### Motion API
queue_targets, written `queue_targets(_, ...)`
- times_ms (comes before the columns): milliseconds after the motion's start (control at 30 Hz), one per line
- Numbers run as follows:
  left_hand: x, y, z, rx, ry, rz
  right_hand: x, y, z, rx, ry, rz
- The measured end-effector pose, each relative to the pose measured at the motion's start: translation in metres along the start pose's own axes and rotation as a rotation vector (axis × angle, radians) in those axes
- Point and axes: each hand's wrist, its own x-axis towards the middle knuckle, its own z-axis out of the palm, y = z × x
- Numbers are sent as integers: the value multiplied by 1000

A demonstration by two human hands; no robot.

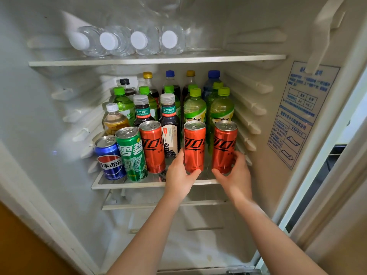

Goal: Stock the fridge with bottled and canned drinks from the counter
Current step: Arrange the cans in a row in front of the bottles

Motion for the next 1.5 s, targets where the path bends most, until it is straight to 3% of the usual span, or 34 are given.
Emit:
queue_targets(333,-7,6,-7,-44,-26,-37,-2,0,-1,-20,-3,2)
queue_targets(400,-15,11,-18,-83,45,-11,-3,1,-3,-15,-11,15)
queue_targets(500,-32,13,-41,-89,234,197,-14,-3,-5,-13,94,0)
queue_targets(633,-41,10,-79,32,545,192,-43,-22,0,-23,301,-327)
queue_targets(767,-32,-2,-111,208,671,235,-52,-66,20,74,124,-487)
queue_targets(900,-11,-2,-143,363,534,148,-33,-116,31,12,7,-579)
queue_targets(1033,11,3,-169,460,326,231,1,-159,37,-187,-76,-688)
queue_targets(1233,31,10,-192,369,35,190,48,-190,58,-500,-387,-749)
queue_targets(1333,40,14,-198,321,-106,119,56,-194,62,-516,-498,-779)
queue_targets(1500,52,19,-208,230,-194,101,60,-194,64,-538,-595,-781)
